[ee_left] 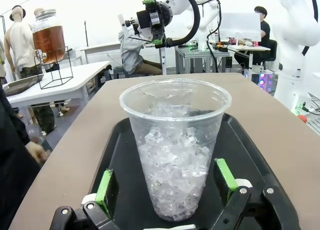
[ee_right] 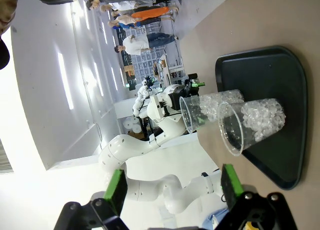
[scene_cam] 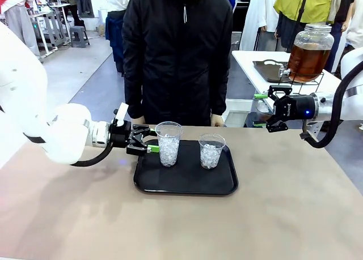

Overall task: Pour the drink into the iced cup.
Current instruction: Pick up the iced cup indicated by the human and present it to them.

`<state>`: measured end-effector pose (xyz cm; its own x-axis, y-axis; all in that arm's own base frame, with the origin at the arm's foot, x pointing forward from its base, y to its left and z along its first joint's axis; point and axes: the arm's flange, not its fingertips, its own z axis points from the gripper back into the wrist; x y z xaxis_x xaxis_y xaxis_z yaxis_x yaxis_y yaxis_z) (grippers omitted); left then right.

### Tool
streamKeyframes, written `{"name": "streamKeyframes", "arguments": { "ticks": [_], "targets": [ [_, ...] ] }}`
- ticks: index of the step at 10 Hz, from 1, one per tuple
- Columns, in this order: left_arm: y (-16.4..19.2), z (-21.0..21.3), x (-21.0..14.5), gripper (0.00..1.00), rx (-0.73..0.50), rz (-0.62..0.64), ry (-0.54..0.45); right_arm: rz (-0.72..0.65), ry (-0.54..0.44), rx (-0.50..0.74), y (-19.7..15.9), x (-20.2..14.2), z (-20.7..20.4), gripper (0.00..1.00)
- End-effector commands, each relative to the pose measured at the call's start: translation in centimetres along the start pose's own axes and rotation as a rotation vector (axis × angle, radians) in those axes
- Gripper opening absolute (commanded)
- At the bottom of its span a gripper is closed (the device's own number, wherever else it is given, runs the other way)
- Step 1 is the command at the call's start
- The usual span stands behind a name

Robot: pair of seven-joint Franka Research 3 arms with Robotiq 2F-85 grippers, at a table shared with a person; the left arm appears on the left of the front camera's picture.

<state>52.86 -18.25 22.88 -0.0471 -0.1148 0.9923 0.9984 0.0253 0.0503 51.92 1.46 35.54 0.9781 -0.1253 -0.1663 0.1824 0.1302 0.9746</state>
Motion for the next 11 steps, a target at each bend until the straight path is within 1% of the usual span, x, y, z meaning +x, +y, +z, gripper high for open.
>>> {"name": "streamKeyframes", "arguments": {
  "ticks": [1,8,11],
  "targets": [
    [0.4,-0.9,-0.4,1.0,0.025,-0.019,-0.023,0.001,-0.001,0.002,0.1,0.0,0.1,1.0],
    [0.0,-3.6,-0.5,1.0,-0.024,0.021,-0.039,0.001,-0.001,0.002,0.1,0.0,0.1,1.0],
    [-0.3,-4.5,-0.5,1.0,-0.014,0.027,-0.034,0.001,-0.001,0.002,0.1,0.0,0.1,1.0]
  ]
}}
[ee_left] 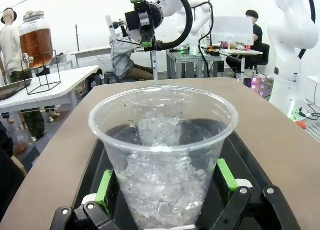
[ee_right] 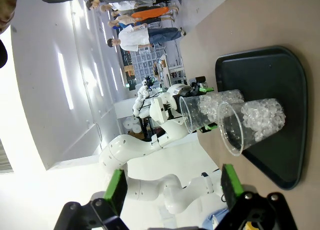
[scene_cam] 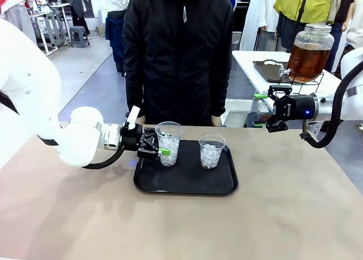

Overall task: Pour the drink into the iced cup.
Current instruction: Pick up the iced cup indicated by the human and present it to them.

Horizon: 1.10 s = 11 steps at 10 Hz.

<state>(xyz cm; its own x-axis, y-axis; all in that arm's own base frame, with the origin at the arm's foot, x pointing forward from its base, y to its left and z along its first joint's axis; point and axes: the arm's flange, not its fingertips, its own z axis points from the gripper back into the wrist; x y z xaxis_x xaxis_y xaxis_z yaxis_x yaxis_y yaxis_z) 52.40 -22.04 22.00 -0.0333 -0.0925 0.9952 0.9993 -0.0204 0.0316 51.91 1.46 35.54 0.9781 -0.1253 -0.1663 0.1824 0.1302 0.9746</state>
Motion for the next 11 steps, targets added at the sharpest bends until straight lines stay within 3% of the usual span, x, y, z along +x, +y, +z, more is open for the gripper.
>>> {"name": "streamKeyframes", "arguments": {
  "ticks": [1,3,4,5,11],
  "targets": [
    [0.2,-0.8,-0.2,1.0,0.035,0.018,-0.014,0.001,-0.001,0.002,0.1,0.0,0.1,1.0],
    [0.1,-1.3,-0.3,1.0,0.012,0.025,-0.011,0.001,-0.001,0.002,0.1,0.0,0.1,1.0],
    [0.1,-1.3,-0.4,0.81,0.019,0.037,-0.016,0.001,-0.001,0.002,0.1,0.0,0.1,1.0],
    [0.1,-1.0,-0.3,0.71,0.032,0.029,-0.023,0.001,-0.001,0.002,0.1,0.0,0.1,1.0],
    [-0.2,-0.6,0.9,0.71,0.074,0.024,-0.068,0.001,-0.001,0.002,0.1,0.0,0.1,1.0]
  ]
}}
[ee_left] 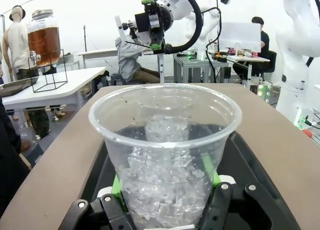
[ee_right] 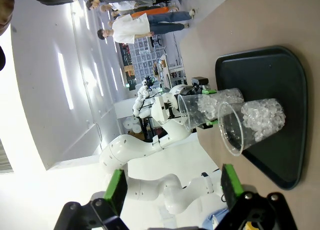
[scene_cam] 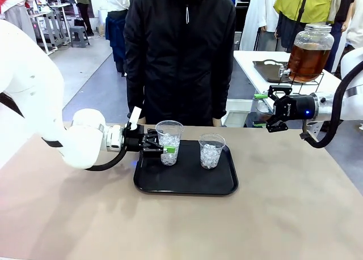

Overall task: Pour the drink into the iced cup.
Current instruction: Pick up the iced cup indicated by the human and present it to them.

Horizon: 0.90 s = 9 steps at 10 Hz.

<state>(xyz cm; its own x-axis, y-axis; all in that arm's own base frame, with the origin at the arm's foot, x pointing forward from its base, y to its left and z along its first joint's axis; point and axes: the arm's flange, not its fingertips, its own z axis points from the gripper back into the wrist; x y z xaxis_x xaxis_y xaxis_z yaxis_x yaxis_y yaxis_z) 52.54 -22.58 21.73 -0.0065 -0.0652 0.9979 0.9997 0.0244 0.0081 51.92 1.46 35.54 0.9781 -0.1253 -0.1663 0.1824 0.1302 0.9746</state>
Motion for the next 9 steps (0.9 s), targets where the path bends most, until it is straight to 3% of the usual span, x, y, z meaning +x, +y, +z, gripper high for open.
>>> {"name": "streamKeyframes", "arguments": {
  "ticks": [1,3,6,9],
  "targets": [
    [-0.4,0.0,2.3,0.71,0.042,-0.027,-0.051,0.001,-0.001,0.002,0.1,0.0,0.1,1.0],
    [0.3,-0.5,5.7,0.71,0.05,-0.036,-0.061,0.001,-0.001,0.002,0.1,0.0,0.1,1.0],
    [2.9,-1.5,11.1,0.71,0.035,0.06,-0.04,0.001,-0.001,0.002,0.1,0.0,0.1,1.0],
    [4.3,-1.7,13.9,0.71,0.054,0.048,-0.007,0.001,-0.001,0.002,0.1,0.0,0.1,1.0]
  ]
}}
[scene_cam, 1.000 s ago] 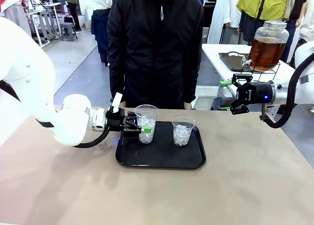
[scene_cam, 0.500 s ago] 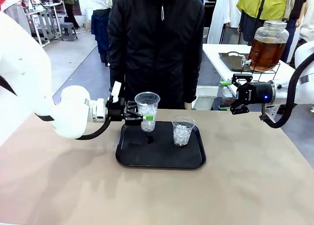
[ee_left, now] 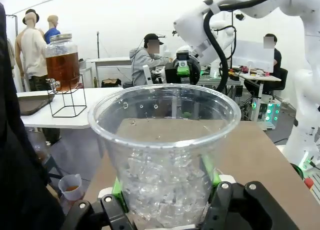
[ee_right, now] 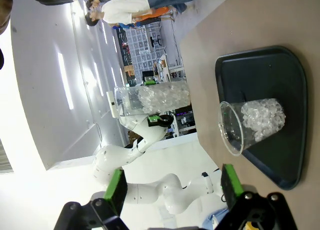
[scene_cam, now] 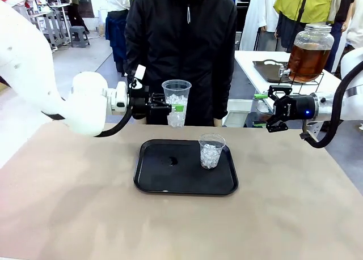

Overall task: Pour the drink into the iced cup.
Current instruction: Pick up the iced cup indicated by the human and present it to them, then open the gripper to release the iced cup you were holding.

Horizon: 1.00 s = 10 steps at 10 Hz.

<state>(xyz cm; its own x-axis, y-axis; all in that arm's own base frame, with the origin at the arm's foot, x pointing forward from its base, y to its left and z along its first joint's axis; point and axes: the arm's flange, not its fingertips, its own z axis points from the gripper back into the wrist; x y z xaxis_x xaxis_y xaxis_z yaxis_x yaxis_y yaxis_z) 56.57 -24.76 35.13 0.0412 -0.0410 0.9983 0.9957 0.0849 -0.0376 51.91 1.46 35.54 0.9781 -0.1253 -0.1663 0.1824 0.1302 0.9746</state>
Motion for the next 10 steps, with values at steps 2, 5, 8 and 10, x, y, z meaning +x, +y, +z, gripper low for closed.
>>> {"name": "streamKeyframes", "arguments": {
  "ticks": [2,5,8,10],
  "targets": [
    [0.0,0.0,0.0,0.71,0.0,0.0,0.0,0.001,-0.001,0.002,0.13,0.03,0.05,1.0],
    [0.0,0.0,0.0,0.71,0.0,0.0,0.0,0.001,-0.001,0.002,0.13,0.03,0.05,1.0],
    [0.0,0.0,0.0,0.71,0.0,0.0,0.0,0.001,-0.001,0.002,0.13,0.03,0.05,1.0],
    [0.0,0.0,0.0,0.71,0.0,0.0,0.0,0.001,-0.001,0.002,0.13,0.03,0.05,1.0]
  ]
}}
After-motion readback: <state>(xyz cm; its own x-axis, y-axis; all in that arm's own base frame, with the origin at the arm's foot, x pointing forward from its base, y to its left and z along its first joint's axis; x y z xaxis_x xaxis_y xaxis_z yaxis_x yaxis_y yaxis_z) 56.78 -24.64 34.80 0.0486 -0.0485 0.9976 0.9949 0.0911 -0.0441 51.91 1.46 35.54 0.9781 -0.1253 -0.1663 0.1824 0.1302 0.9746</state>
